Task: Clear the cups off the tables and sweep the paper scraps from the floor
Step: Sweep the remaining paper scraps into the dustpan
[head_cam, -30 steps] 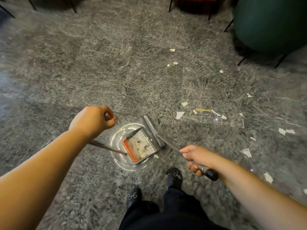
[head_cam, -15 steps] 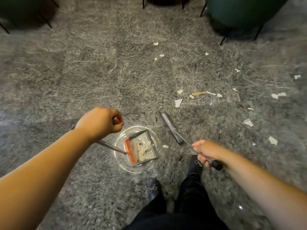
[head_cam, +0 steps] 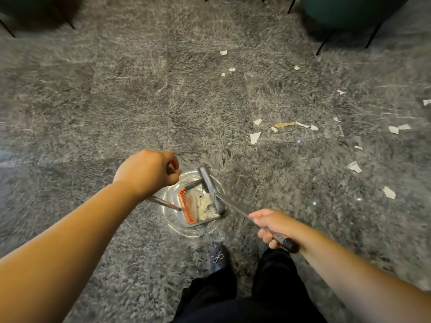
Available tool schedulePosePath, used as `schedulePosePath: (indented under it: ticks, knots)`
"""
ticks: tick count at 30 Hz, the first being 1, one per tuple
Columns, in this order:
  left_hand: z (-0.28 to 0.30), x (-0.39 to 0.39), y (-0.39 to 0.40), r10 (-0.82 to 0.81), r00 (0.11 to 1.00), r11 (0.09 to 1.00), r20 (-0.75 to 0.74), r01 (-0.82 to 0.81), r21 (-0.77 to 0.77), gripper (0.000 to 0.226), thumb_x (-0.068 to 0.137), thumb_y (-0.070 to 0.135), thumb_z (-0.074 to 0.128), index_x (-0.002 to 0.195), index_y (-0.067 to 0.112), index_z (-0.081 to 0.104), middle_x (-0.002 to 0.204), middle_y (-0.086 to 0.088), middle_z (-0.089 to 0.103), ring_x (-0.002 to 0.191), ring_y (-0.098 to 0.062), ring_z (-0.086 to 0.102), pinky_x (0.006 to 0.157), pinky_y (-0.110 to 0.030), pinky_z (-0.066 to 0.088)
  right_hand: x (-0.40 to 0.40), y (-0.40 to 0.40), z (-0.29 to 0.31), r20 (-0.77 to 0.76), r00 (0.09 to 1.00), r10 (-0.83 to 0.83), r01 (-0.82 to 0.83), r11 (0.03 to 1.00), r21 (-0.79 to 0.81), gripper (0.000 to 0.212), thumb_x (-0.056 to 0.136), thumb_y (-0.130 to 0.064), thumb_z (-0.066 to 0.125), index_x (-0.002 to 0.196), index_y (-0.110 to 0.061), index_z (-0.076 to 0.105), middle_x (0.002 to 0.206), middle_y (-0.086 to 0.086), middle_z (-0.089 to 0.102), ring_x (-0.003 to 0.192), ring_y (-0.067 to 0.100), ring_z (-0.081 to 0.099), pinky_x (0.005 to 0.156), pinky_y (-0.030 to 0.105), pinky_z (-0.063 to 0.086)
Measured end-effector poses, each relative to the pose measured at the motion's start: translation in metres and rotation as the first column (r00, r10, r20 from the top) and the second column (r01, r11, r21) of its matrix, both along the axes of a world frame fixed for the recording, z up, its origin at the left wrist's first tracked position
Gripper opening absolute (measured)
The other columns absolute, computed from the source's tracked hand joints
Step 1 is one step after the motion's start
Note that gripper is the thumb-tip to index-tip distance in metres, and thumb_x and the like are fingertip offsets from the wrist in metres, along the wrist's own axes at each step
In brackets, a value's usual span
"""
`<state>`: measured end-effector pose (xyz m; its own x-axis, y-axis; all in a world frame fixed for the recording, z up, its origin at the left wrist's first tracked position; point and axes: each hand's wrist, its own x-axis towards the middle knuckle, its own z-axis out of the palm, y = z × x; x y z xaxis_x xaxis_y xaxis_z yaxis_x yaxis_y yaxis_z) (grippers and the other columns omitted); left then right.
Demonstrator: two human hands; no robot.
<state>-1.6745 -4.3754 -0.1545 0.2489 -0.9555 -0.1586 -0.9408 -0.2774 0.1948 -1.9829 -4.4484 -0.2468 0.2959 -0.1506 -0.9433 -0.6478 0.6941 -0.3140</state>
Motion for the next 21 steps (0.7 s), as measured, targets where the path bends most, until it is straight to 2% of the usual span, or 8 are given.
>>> schedulePosePath:
  ticks: [7, 13, 16, 21]
  knots:
    - [0.005, 0.007, -0.002, 0.154, 0.988, 0.988, -0.019, -0.154, -0.015, 0.016, 0.083, 0.04, 0.07, 0.093, 0.028, 0.07, 0.063, 0.003, 0.062, 0.062, -0.023, 0.061, 0.054, -0.029, 0.05, 0.004, -0.021, 0.03, 0.0, 1.0, -0.012, 0.012, 0.997, -0.071, 0.017, 0.103, -0.014, 0.04, 0.116, -0.02, 0.051, 0.059, 0.007, 0.044, 0.031, 0.009, 0.034, 0.035, 0.014, 0.03]
    - [0.017, 0.009, -0.045, 0.207, 0.976, 0.973, -0.069, -0.213, -0.091, 0.012, 0.082, 0.037, 0.072, 0.089, 0.028, 0.07, 0.054, 0.02, 0.047, 0.059, -0.017, 0.052, 0.054, -0.025, 0.041, -0.004, -0.073, 0.044, 0.006, 0.993, -0.12, 0.119, 0.979, -0.165, 0.02, 0.103, -0.012, 0.038, 0.119, -0.019, 0.047, 0.059, 0.009, 0.042, 0.028, 0.009, 0.032, 0.033, 0.013, 0.031]
    - [0.022, 0.005, -0.082, 0.196, 0.977, 0.973, -0.078, -0.204, -0.111, 0.014, 0.082, 0.037, 0.072, 0.091, 0.027, 0.071, 0.061, 0.008, 0.058, 0.064, -0.02, 0.058, 0.057, -0.029, 0.05, -0.015, -0.109, 0.046, 0.01, 0.983, -0.183, 0.181, 0.962, -0.205, 0.021, 0.103, -0.012, 0.037, 0.119, -0.02, 0.048, 0.059, 0.009, 0.043, 0.029, 0.009, 0.033, 0.034, 0.013, 0.03]
    - [0.021, -0.004, -0.161, 0.218, 0.972, 0.967, -0.085, -0.227, -0.119, 0.013, 0.082, 0.037, 0.071, 0.09, 0.027, 0.07, 0.067, 0.001, 0.064, 0.068, -0.024, 0.061, 0.059, -0.03, 0.05, -0.037, -0.191, 0.052, 0.021, 0.972, -0.234, 0.231, 0.94, -0.25, 0.021, 0.103, -0.012, 0.037, 0.12, -0.019, 0.048, 0.059, 0.008, 0.043, 0.031, 0.009, 0.034, 0.034, 0.014, 0.03]
